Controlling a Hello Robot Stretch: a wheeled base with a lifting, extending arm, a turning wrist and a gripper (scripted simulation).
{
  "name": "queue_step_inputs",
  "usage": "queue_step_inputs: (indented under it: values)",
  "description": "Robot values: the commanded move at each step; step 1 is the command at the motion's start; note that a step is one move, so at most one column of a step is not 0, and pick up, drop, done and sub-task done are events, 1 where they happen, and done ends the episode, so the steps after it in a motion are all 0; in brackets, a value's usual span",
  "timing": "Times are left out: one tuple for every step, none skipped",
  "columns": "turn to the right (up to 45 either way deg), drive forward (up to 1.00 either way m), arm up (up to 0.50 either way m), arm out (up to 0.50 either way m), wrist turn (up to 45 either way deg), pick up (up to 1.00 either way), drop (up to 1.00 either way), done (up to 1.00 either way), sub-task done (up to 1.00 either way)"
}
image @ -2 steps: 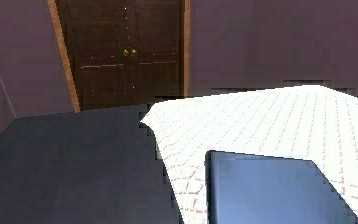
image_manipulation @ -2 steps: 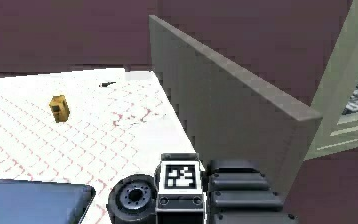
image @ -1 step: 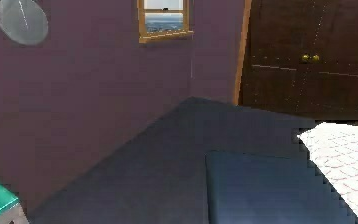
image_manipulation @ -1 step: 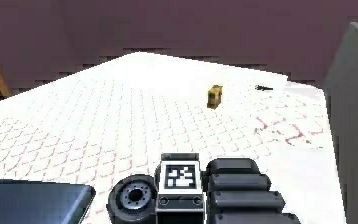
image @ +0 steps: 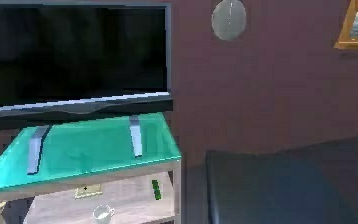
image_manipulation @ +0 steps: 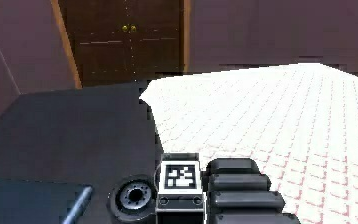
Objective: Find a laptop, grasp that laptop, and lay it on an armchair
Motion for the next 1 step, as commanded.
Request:
queue_step_inputs:
  values:
    - [-24.0,0.0,0.0,0.0,0.0,0.0,0.0,0.0,0.0]
